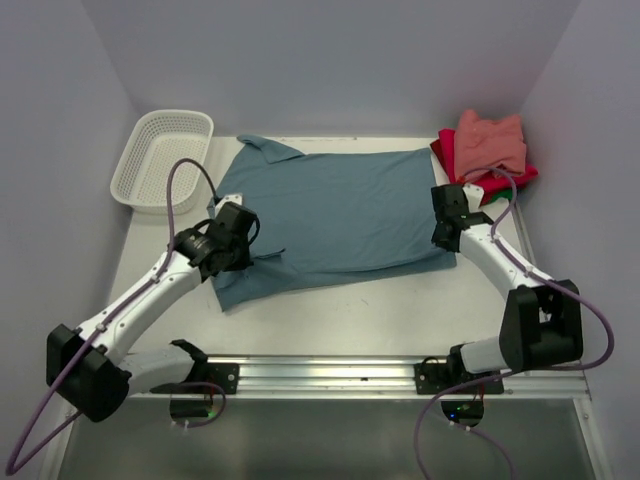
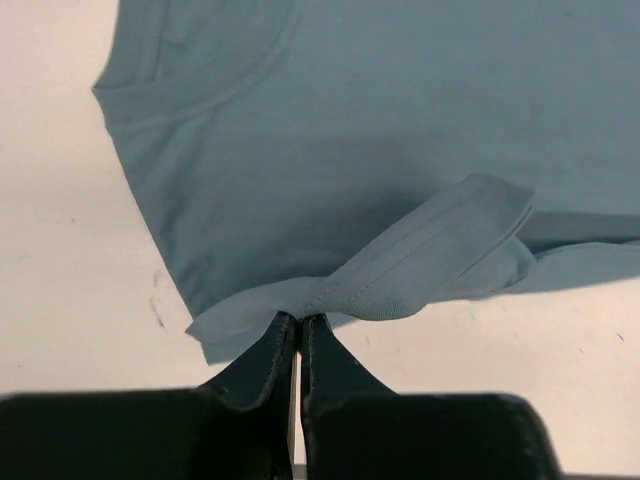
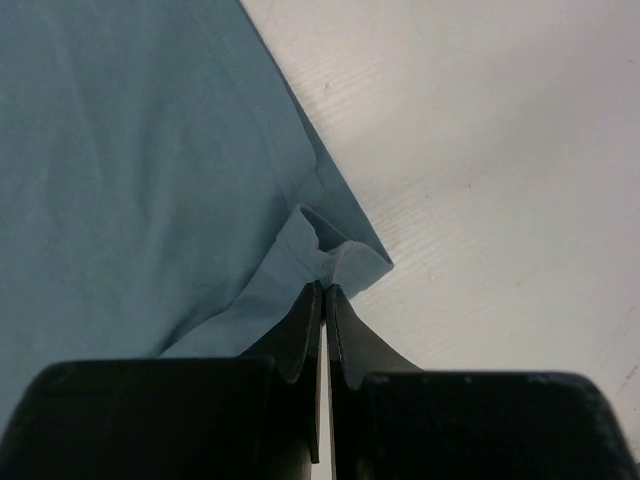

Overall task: Fold and stack the t-shirts
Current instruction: Fold the tshirt

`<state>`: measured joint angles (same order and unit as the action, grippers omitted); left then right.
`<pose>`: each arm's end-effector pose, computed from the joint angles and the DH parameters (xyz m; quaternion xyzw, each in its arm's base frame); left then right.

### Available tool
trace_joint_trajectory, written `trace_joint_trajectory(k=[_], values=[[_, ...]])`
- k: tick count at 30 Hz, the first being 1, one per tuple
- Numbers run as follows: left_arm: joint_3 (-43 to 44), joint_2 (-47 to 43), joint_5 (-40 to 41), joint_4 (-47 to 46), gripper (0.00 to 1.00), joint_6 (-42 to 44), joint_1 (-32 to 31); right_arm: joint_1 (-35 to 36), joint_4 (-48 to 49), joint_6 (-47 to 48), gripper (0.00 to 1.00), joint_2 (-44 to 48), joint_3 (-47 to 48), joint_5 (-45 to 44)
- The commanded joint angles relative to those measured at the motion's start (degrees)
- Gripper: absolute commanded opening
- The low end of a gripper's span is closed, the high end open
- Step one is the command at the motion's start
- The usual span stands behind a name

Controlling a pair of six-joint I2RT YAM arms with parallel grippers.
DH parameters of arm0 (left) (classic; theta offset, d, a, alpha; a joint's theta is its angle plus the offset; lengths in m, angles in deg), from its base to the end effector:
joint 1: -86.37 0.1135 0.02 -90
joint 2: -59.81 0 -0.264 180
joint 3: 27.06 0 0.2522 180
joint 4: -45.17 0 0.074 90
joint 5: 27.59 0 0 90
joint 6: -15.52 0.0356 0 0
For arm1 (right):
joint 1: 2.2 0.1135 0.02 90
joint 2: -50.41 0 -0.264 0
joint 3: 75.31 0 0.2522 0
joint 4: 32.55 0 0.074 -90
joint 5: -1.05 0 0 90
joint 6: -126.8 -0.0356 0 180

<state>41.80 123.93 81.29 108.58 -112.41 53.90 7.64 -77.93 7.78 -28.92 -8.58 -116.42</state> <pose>0.1851 -0.1041 0.2799 -0.0895 0.9466 -0.0245 0.3087 0.2720 0.0305 0.2284 0.2201 0.9098 -0.1261 0.3286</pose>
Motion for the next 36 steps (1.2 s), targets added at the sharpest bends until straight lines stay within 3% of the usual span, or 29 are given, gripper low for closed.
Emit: trace_joint_trajectory(k=[1,15,36], values=[[1.4,4.1,2.2,-9.6,0.00,10.8,5.3,-0.3,3.7,-0.1,0.00,-2.7,4.5,-2.5],[9.2,20.1,2.3,-18.8,0.00,19.4,7.9,-0.4,6.7,-0.1,0.00,-14.2,9.8,-6.7],[18.9,29.5,1.0,-20.2,0.00,23.1,9.4,-1.1,8.4,-2.5,0.00,-18.5,11.9,-9.4]])
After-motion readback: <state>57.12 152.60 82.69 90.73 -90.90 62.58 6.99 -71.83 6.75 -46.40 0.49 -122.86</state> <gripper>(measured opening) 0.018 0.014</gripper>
